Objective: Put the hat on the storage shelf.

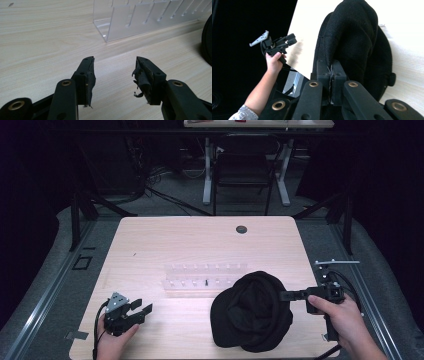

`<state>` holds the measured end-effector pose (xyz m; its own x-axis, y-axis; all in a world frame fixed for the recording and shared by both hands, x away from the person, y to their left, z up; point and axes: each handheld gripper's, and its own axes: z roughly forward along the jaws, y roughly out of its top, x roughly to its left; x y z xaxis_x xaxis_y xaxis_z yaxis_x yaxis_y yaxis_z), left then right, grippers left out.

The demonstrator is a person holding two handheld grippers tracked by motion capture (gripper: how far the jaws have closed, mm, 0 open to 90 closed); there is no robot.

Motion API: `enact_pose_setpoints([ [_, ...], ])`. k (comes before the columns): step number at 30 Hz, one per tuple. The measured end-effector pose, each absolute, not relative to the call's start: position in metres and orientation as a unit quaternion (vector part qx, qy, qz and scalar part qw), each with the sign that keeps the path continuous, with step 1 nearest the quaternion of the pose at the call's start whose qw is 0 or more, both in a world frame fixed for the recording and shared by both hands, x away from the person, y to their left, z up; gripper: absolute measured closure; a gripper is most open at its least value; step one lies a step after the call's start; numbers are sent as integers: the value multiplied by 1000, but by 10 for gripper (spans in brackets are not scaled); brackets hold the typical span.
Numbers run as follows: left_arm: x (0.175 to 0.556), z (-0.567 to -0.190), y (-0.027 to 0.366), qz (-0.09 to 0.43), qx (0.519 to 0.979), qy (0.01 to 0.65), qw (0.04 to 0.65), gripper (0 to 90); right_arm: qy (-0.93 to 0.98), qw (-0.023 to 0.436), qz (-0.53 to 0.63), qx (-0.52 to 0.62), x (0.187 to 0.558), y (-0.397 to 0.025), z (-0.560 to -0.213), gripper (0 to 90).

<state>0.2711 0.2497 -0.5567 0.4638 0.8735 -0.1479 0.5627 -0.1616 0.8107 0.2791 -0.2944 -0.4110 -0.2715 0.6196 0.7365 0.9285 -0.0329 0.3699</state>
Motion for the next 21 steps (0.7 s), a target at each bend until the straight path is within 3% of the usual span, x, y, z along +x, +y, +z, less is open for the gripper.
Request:
enact_pose_setpoints([
  [21,271,-557,250,182,741,485,427,506,-656,178,-475,-559,273,-303,-379,883],
])
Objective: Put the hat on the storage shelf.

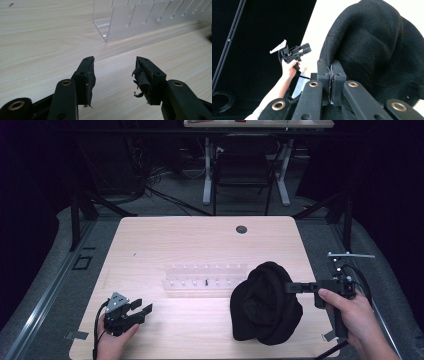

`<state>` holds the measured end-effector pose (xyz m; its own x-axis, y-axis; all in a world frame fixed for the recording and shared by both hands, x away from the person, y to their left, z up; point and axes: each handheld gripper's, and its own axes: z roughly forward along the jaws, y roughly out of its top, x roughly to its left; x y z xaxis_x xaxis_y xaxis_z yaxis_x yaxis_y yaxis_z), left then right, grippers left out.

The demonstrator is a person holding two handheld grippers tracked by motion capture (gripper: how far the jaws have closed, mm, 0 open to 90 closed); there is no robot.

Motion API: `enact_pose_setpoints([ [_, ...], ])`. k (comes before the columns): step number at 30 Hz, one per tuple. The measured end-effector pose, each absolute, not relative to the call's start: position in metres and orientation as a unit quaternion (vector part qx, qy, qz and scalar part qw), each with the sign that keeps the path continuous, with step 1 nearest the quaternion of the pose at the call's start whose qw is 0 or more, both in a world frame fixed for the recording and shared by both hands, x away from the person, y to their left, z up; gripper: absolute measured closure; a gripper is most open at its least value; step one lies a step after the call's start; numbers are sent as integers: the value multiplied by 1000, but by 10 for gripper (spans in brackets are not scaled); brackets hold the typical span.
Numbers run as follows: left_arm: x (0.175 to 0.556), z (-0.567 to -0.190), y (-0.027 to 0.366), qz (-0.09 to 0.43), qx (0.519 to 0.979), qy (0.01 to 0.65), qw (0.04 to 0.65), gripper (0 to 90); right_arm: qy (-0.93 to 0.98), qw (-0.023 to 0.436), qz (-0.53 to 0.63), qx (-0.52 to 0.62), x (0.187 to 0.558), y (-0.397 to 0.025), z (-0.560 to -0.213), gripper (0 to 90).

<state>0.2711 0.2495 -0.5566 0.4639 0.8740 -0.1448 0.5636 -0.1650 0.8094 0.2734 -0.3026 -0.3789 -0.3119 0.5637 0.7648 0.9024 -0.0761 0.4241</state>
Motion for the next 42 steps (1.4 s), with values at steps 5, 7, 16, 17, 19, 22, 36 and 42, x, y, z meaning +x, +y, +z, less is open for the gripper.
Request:
enact_pose_setpoints([
  [5,271,-557,249,185,739,485,428,506,-655,171,-481,-557,274,-306,-371,883],
  [7,271,-557,249,185,739,486,428,507,-653,168,-483,-559,274,-307,-368,883],
  [16,271,-557,249,181,742,485,425,506,-641,164,-493,-565,275,-311,-360,883],
  [17,271,-557,249,181,743,485,425,506,-647,163,-490,-561,275,-312,-359,883],
  [19,271,-557,249,180,743,484,425,505,-643,168,-495,-560,275,-313,-358,883],
  [22,271,-557,249,179,743,483,427,504,-643,168,-496,-559,276,-312,-355,884],
  [36,272,-558,249,180,738,486,432,469,-642,161,-511,-548,279,-308,-332,883],
  [42,272,-558,249,179,736,486,435,456,-639,159,-519,-545,283,-307,-324,883],
])
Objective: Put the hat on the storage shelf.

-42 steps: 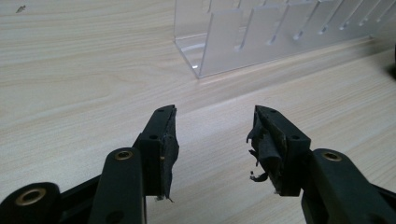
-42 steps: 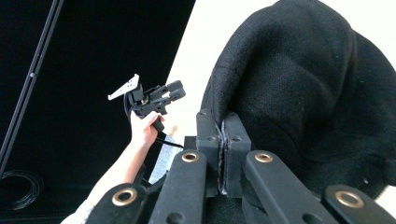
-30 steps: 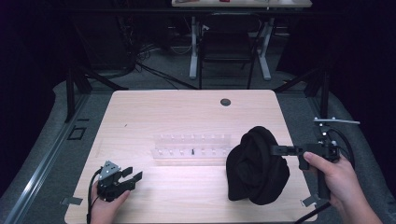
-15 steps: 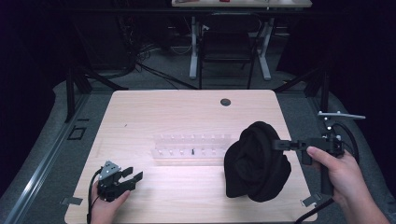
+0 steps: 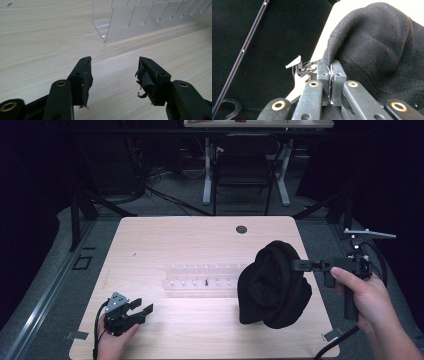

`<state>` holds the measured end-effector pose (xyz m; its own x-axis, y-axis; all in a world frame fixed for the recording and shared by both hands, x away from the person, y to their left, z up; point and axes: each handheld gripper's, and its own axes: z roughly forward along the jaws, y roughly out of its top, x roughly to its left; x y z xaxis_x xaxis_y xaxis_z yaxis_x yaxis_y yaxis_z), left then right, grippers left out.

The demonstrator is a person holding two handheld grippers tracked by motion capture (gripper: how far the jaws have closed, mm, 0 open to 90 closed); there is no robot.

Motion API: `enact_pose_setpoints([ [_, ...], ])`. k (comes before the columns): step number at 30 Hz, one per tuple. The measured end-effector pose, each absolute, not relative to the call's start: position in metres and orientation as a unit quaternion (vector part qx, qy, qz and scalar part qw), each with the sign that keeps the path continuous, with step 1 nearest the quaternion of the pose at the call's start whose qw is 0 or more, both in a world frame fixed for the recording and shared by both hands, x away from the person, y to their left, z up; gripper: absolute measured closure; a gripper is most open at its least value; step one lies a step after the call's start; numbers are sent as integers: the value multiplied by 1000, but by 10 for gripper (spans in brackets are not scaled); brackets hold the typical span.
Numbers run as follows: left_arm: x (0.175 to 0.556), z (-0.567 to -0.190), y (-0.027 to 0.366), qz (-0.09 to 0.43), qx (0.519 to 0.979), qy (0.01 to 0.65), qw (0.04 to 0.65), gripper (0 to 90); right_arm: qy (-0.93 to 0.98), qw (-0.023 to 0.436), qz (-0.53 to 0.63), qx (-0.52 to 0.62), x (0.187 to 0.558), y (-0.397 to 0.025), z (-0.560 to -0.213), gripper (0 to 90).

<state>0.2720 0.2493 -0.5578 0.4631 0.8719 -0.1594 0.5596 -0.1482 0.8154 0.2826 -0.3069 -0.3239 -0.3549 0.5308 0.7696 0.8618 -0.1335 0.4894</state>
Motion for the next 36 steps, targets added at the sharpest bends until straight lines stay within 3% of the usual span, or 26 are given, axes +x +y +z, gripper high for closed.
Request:
enact_pose_setpoints([
  [36,272,-558,250,180,736,487,435,452,-638,137,-538,-533,308,-291,-283,883],
])
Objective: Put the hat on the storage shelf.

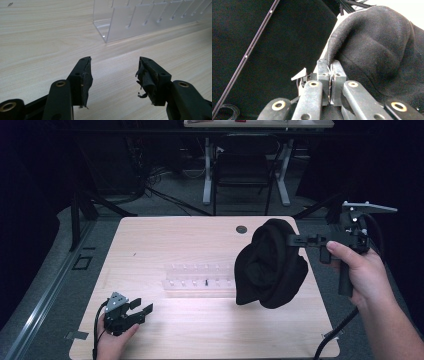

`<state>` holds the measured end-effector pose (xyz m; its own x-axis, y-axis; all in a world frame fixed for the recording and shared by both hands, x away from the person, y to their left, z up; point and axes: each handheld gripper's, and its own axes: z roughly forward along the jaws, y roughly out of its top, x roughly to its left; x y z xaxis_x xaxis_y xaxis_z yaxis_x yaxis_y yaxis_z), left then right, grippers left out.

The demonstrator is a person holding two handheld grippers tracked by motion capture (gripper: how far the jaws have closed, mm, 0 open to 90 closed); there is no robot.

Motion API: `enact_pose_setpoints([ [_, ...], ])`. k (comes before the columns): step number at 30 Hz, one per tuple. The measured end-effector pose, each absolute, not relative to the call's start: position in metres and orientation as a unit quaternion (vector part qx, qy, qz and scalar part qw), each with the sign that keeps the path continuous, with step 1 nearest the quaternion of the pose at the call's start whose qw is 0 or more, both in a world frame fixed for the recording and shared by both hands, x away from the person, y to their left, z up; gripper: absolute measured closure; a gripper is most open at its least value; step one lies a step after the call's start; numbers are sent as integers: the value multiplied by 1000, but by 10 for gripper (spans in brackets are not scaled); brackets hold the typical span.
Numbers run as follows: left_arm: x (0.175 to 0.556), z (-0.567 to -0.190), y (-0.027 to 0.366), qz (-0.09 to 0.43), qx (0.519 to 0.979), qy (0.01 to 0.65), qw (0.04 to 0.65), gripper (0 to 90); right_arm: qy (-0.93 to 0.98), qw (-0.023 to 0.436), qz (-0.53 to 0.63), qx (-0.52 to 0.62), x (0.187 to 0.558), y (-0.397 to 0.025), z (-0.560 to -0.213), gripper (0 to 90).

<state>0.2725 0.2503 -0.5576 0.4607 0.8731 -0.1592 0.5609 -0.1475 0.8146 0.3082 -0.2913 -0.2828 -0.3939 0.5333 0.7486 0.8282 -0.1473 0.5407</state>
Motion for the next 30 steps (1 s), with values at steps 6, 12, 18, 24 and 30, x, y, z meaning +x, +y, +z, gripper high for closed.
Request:
enact_pose_setpoints([
  [6,272,-557,251,180,736,487,435,452,-635,137,-541,-535,313,-289,-281,883],
  [12,273,-557,251,179,736,486,436,452,-636,136,-541,-533,318,-287,-278,883],
  [18,273,-557,251,179,736,486,436,453,-638,134,-538,-534,328,-279,-276,883],
  [24,273,-557,252,180,735,487,437,453,-640,136,-538,-532,335,-271,-275,883],
  [30,273,-556,252,179,737,485,436,453,-641,140,-539,-528,344,-259,-274,883],
])
